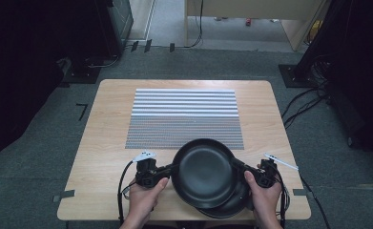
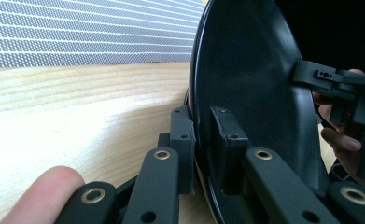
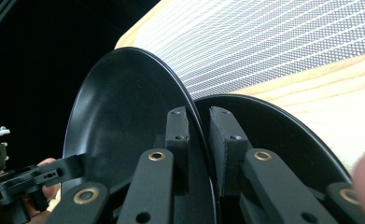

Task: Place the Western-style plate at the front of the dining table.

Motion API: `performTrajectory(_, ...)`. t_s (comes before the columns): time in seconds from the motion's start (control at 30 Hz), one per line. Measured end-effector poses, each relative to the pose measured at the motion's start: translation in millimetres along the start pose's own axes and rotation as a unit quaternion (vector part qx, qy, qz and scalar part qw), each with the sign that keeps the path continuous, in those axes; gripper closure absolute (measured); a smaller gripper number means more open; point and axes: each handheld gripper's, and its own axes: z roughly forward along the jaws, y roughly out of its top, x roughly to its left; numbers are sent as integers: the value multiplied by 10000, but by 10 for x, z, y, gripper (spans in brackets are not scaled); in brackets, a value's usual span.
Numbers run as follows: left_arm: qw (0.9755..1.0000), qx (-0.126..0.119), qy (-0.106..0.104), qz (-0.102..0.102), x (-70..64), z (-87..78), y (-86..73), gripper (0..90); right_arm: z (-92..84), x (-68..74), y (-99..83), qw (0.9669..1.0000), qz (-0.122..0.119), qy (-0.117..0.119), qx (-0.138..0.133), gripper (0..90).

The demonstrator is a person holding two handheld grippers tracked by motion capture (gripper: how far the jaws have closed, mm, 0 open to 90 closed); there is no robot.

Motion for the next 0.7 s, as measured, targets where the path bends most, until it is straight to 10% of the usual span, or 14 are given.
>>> performTrajectory(0.7,9994,-337,33,-85,171,-112,479,806,331,277,504,9995,103,187,239,781)
